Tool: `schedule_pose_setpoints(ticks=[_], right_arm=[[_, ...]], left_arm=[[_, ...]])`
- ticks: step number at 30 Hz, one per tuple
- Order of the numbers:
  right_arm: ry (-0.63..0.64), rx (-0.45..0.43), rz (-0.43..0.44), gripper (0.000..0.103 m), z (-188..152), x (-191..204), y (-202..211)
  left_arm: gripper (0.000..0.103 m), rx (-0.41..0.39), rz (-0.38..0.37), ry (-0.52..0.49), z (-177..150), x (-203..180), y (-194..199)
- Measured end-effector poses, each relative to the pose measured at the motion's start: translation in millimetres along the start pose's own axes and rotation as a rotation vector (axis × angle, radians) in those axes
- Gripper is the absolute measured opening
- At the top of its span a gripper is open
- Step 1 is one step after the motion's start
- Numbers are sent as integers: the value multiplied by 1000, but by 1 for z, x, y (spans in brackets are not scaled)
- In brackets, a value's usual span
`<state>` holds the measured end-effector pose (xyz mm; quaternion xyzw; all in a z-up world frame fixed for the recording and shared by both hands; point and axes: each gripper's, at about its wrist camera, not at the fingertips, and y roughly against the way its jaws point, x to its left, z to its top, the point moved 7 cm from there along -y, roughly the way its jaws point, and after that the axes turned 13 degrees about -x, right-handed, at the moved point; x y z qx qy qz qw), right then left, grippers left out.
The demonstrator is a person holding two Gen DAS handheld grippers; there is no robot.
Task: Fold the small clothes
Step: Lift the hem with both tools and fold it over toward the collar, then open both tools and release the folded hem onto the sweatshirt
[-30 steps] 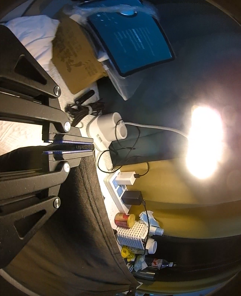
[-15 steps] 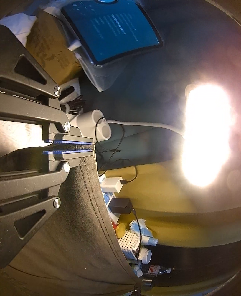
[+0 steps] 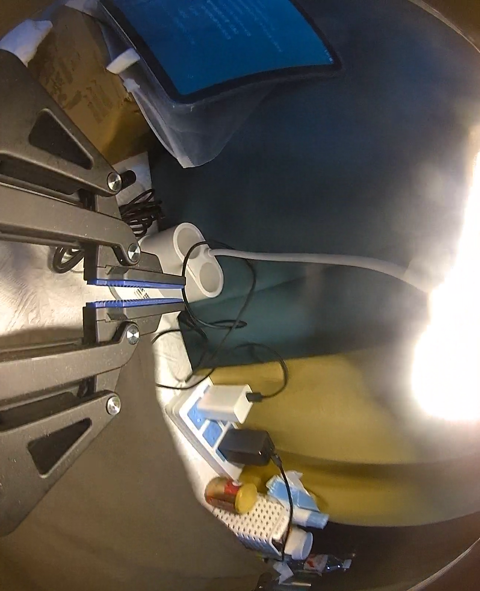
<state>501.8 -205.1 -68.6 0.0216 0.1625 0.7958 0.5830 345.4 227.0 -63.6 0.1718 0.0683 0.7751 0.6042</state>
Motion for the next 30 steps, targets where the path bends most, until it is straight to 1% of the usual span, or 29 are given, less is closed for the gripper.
schedule_pose_setpoints(ticks=[4,6,8,9,10,12,13,15,16,17,19,22,24,25,26,27,28,29,30], right_arm=[[21,43,-23,10,-16,3,-14],[31,63,-33,10,-21,4,-19],[29,89,-33,11,-27,3,-23],[28,93,-31,20,-28,3,-23],[29,92,-40,32,-28,2,-22],[25,78,-53,44,-25,-2,-18],[21,73,-56,44,-23,-4,-16],[15,67,-64,44,-20,-8,-11],[11,65,-68,44,-19,-10,-8],[8,64,-70,44,-19,-12,-4],[1,67,-71,44,-19,-15,2],[-2,82,-70,44,-25,-17,9],[-1,95,-77,44,-30,-19,15],[-3,101,-80,44,-33,-21,16],[-11,110,-82,44,-36,-22,18],[-20,117,-82,44,-40,-25,20],[-29,125,-82,44,-43,-26,20],[-32,132,-81,44,-46,-27,21],[-34,140,-82,44,-49,-28,21]], left_arm=[[3,37,7,2,-13,3,-9],[3,64,1,25,-19,4,-10],[5,84,12,37,-24,5,-10],[5,99,14,46,-28,5,-10],[5,106,13,53,-31,5,-10],[5,133,3,73,-37,4,-9],[7,148,-11,84,-41,3,-10],[31,173,-39,103,-49,-1,-12],[60,181,-52,111,-51,-3,-14],[71,187,-75,128,-54,-5,-16],[71,211,-109,146,-60,-11,-23],[71,224,-167,102,-65,-28,-34],[70,264,-179,57,-74,-38,-45],[62,282,-183,44,-78,-41,-49],[40,301,-185,31,-82,-44,-54],[28,318,-181,28,-86,-45,-57],[19,319,-192,40,-87,-47,-59],[1,321,-190,44,-86,-46,-60],[1,319,-171,25,-85,-45,-61]])
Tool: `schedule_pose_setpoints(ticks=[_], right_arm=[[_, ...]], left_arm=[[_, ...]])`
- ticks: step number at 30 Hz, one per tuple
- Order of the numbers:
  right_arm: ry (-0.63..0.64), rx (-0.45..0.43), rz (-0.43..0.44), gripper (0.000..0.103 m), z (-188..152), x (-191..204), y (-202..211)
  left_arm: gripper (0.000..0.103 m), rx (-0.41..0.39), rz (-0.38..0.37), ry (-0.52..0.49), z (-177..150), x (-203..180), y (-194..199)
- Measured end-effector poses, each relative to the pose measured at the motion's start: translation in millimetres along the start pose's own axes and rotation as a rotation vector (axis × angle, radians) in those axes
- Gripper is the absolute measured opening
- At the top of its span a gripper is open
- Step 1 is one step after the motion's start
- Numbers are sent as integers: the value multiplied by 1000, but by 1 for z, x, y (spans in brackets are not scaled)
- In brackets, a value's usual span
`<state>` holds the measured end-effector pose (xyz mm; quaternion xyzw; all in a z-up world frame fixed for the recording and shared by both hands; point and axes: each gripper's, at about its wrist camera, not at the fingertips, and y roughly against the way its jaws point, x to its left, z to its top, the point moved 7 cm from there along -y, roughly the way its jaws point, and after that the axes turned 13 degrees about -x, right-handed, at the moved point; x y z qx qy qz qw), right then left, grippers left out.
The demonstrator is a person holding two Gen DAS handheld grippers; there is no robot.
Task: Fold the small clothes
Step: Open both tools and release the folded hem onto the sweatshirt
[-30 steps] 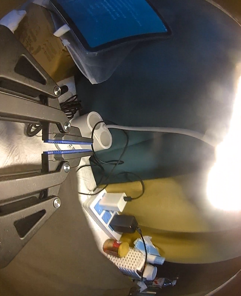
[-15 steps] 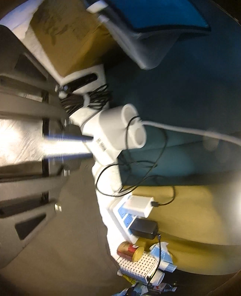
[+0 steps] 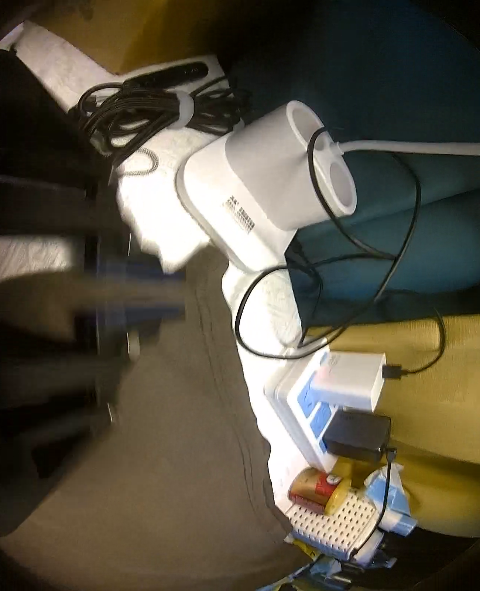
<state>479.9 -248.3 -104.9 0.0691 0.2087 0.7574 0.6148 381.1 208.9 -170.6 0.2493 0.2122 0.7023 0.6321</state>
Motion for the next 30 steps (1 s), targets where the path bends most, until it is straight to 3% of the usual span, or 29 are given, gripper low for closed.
schedule_pose_setpoints(ticks=[6,12,18,19,20,22,30], right_arm=[[-1,29,-3,44,-12,-1,-1],[-9,36,-2,44,-16,-2,8],[-23,30,-4,44,-16,-8,27],[-25,29,-4,44,-17,-8,32],[-28,28,-5,44,-19,-10,37],[-33,30,-6,44,-22,-12,46],[-56,46,-18,44,-47,-24,88]], left_arm=[[1,-49,78,33,4,16,8],[3,-43,110,68,6,20,19],[5,-63,109,118,1,27,57],[15,-67,104,122,-2,25,66],[37,-72,100,129,-5,26,75],[58,-85,84,157,-11,23,92],[58,-78,33,201,-49,8,137]])
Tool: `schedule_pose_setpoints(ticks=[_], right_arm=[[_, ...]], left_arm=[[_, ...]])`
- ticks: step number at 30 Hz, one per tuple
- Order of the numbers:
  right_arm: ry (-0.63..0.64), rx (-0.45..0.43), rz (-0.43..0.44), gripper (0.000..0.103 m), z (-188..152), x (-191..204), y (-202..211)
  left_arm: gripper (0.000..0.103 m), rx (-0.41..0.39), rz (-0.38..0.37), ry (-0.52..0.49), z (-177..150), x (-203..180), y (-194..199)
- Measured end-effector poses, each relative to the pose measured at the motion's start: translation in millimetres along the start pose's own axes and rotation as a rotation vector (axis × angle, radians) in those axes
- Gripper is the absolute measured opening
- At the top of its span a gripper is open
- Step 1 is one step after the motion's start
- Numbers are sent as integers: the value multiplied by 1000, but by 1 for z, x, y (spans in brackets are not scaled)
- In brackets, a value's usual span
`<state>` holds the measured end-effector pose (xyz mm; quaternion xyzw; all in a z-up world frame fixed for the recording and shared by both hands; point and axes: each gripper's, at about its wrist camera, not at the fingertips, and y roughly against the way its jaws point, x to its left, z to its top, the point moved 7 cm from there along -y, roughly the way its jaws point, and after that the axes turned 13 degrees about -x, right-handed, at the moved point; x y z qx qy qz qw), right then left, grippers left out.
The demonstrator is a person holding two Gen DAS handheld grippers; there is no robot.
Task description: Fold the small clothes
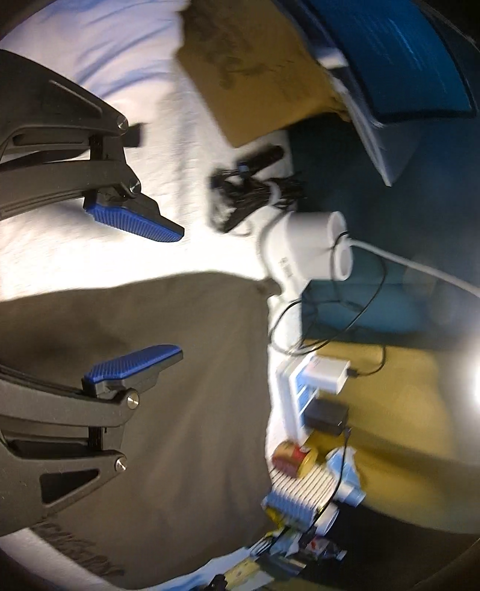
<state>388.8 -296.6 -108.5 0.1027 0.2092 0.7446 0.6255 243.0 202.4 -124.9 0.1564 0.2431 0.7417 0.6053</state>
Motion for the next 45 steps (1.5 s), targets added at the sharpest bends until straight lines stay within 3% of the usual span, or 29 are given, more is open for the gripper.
schedule_pose_setpoints(ticks=[9,20,22,30,32,33,34,35,36,37,45], right_arm=[[-54,31,-10,44,-38,-12,39],[-139,94,58,44,-83,-4,81],[-149,107,59,51,-92,-2,88],[-137,105,45,51,-111,11,104],[-112,90,45,42,-112,18,108],[-111,85,58,30,-112,20,109],[-120,80,83,18,-112,23,109],[-117,78,104,13,-112,27,109],[-110,76,110,10,-112,28,110],[-98,74,108,9,-112,30,110],[-86,44,89,8,-106,21,127]], left_arm=[[58,31,-31,34,-47,-9,40],[58,17,-83,17,-82,-26,91],[58,10,-86,13,-90,-27,99],[58,67,-98,-2,-120,-37,99],[58,61,-98,-6,-121,-38,99],[58,61,-99,-5,-121,-38,99],[57,60,-104,-3,-121,-38,99],[50,59,-111,-2,-121,-38,99],[37,57,-125,-2,-122,-39,100],[13,66,-171,5,-122,-44,102],[8,65,-147,-36,-125,-52,122]])
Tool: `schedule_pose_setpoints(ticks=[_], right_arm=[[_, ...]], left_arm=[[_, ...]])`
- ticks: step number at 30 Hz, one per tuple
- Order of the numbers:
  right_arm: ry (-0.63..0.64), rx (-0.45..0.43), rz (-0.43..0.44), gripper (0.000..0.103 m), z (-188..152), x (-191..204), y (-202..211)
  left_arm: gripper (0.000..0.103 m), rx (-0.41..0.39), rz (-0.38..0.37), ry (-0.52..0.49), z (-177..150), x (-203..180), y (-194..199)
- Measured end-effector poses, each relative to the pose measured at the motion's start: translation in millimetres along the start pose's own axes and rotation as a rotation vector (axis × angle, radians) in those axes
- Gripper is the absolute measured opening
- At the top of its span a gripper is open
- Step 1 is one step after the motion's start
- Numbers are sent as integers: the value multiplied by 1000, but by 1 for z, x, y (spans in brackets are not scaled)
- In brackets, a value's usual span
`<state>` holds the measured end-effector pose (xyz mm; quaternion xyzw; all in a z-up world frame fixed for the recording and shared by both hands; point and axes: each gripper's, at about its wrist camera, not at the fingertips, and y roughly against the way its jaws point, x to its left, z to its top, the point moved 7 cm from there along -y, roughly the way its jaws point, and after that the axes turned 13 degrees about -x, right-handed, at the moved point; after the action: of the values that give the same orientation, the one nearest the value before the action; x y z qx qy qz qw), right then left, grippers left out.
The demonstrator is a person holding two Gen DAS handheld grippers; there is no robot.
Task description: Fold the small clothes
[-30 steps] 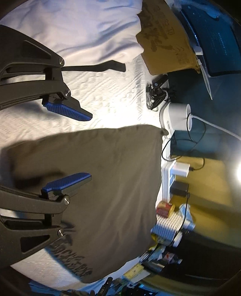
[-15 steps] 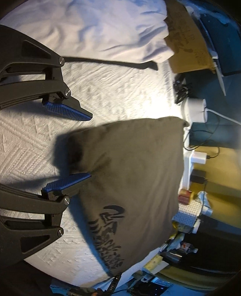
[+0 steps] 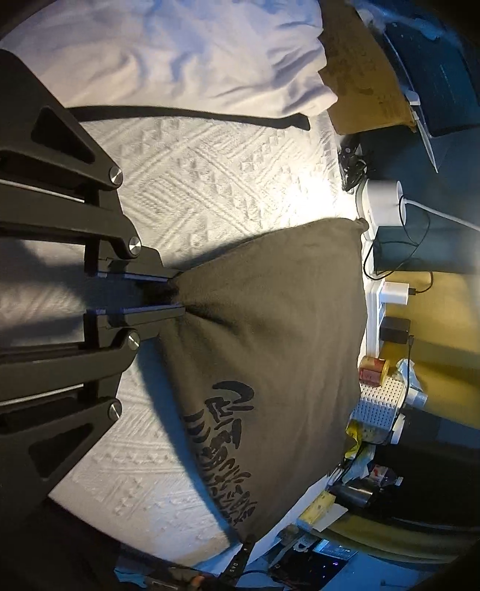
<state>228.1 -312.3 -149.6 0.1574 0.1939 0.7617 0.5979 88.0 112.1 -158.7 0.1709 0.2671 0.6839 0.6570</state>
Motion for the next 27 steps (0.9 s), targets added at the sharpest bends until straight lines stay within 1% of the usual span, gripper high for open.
schedule_pose_setpoints(ticks=[7,18,23,27], right_arm=[[38,-31,-37,8,1,-5,19],[27,-27,-65,8,-24,-20,40],[26,-16,-76,8,-32,-24,46],[21,-8,-78,8,-40,-25,47]], left_arm=[[8,18,-13,-25,-11,-15,13],[8,37,-37,-80,-29,-33,29],[8,36,-43,-76,-39,-37,34],[9,34,-42,-53,-40,-36,35]])
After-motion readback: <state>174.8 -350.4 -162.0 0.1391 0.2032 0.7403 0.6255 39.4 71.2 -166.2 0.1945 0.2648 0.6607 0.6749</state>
